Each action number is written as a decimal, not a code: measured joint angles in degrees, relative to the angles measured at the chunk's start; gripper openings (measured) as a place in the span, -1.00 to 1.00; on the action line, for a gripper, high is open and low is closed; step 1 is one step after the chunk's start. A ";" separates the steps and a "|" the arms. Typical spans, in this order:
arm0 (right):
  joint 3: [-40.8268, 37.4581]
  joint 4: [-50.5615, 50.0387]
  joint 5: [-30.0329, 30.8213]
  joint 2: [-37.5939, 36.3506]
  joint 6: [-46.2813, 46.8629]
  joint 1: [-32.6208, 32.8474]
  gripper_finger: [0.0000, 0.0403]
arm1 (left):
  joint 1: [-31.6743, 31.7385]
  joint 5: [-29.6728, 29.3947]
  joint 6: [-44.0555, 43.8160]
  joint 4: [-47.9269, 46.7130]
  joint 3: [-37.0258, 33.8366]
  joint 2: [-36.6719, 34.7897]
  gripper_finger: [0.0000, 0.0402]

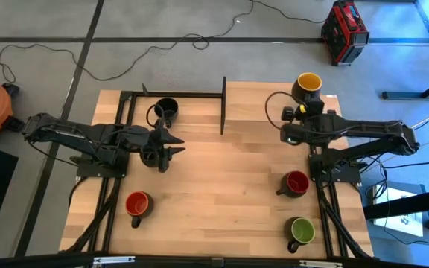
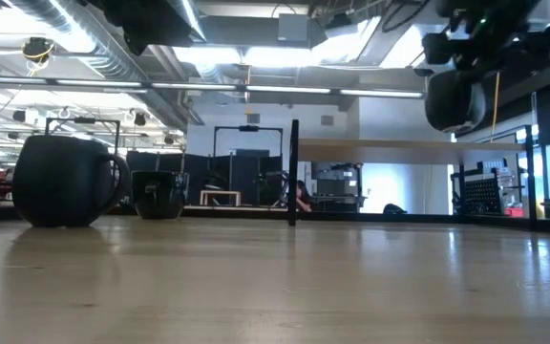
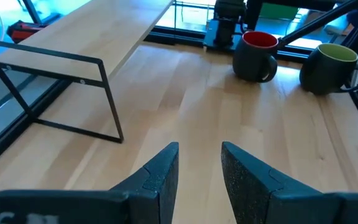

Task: Place coffee mugs
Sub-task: Put the yellow mug on the shelf

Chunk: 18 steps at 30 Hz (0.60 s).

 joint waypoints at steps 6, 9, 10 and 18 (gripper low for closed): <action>-0.51 7.19 -1.03 -0.02 -11.48 -5.26 -0.75 | 0.01 -0.09 0.44 0.00 0.00 0.00 -0.42; -2.83 10.27 -3.76 -0.66 -15.58 -7.06 -0.75 | 0.36 -0.08 0.44 0.01 0.00 0.00 -0.42; -3.78 12.14 -5.43 -1.53 -17.50 -7.68 -0.75 | 0.58 -0.08 0.44 0.00 0.00 0.00 -0.42; -11.07 31.09 -10.24 -8.68 -32.57 -12.69 -0.75 | 2.98 0.34 0.48 0.00 0.00 0.00 -0.42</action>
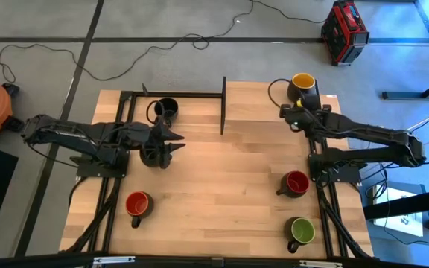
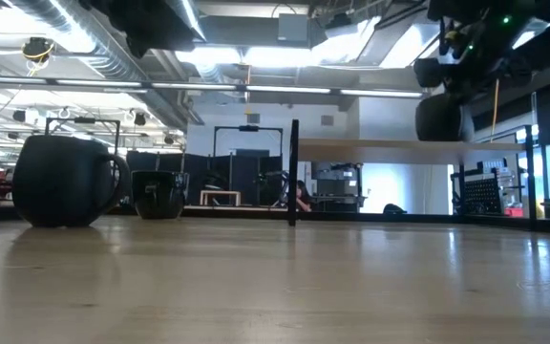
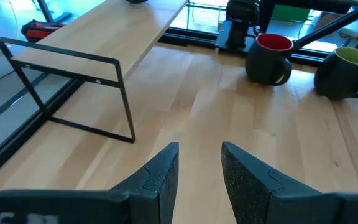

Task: Place coffee mugs
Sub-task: Put the yellow mug on the shelf

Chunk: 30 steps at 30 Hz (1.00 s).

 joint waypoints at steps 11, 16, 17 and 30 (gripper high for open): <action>-1.76 3.97 -3.83 -2.62 -8.85 -7.36 -0.75 | 1.04 1.48 0.04 -0.02 0.00 0.00 -0.42; -1.72 4.63 -5.64 -2.64 -10.26 -9.57 -0.75 | 1.04 1.48 0.07 -0.02 0.00 0.00 -0.42; -1.72 4.75 -5.88 -2.64 -10.34 -9.70 -0.75 | 1.04 1.48 0.07 -0.02 0.00 0.00 -0.42; -1.72 6.74 -7.29 -2.05 -10.46 -9.70 -0.73 | 1.04 0.85 0.09 -0.02 0.00 0.00 -0.42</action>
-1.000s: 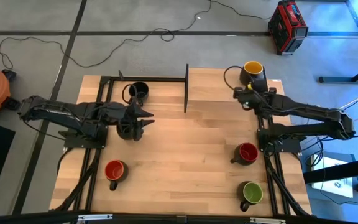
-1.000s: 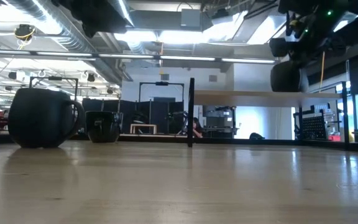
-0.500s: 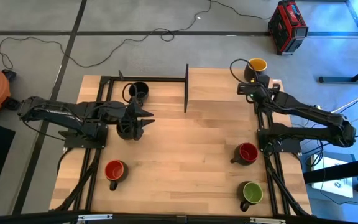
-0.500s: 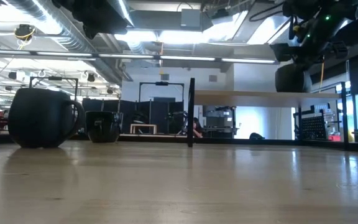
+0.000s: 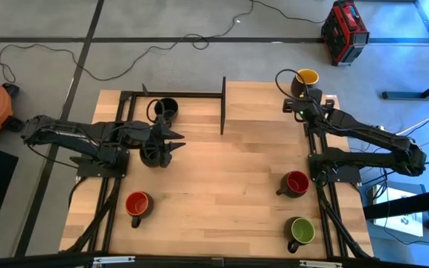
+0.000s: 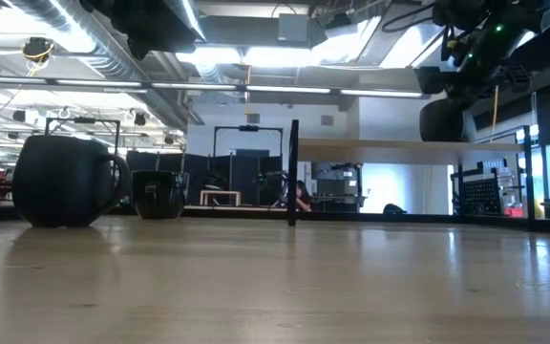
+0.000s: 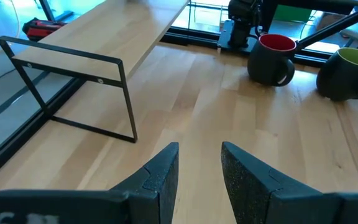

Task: Place coffee mugs
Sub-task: Put the yellow mug on the shelf

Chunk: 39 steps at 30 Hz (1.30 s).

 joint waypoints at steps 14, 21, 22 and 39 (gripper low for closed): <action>-0.04 -2.21 0.92 0.02 0.08 0.04 -0.36 | 0.00 -0.04 0.00 0.00 0.00 0.00 -0.42; -0.04 -3.47 4.10 0.02 -1.17 0.04 -0.29 | 0.00 -0.15 -0.01 0.00 0.00 0.00 -0.42; -0.04 -3.49 4.13 0.02 -1.38 0.04 -0.28 | 0.00 -0.35 -0.02 0.00 0.00 0.00 -0.42; -0.04 -3.76 9.81 0.76 -1.41 0.04 0.15 | 0.00 -1.33 -0.07 0.00 0.00 0.00 -0.42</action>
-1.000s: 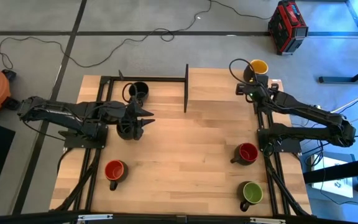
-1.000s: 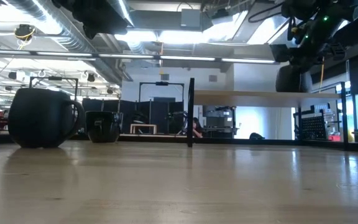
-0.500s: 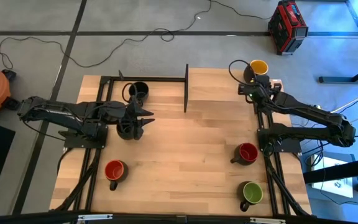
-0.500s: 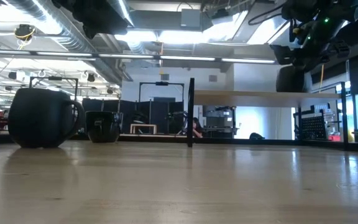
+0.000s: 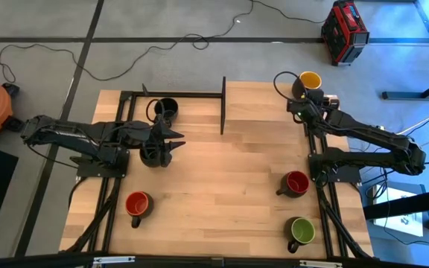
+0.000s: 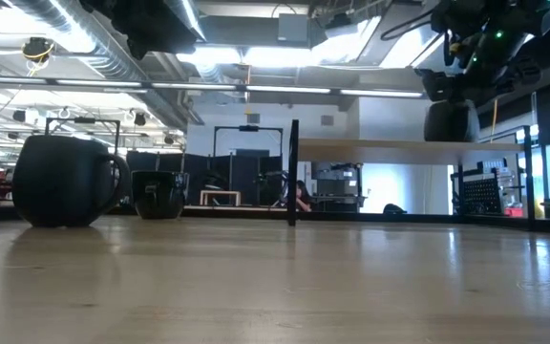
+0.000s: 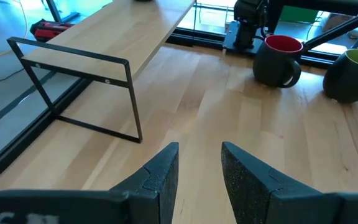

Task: Place coffee mugs
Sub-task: Put the yellow mug on the shelf, then put the red mug on the shelf

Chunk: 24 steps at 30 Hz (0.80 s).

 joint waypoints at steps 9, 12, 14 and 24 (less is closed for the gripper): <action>0.04 -1.02 -1.30 0.37 0.00 -3.53 0.16 | 0.00 0.00 0.00 0.00 0.00 0.00 -0.42; 0.04 -0.65 -1.38 0.29 0.00 -3.39 0.16 | 0.00 0.00 0.00 0.00 0.00 0.00 -0.42; 0.04 -0.63 -1.50 -0.03 0.00 -3.37 0.16 | 0.00 0.01 0.00 0.00 0.00 0.02 -0.42; 1.07 -1.36 -4.87 -1.66 -0.33 -3.32 0.16 | 0.00 0.02 -0.02 0.00 0.00 0.02 -0.42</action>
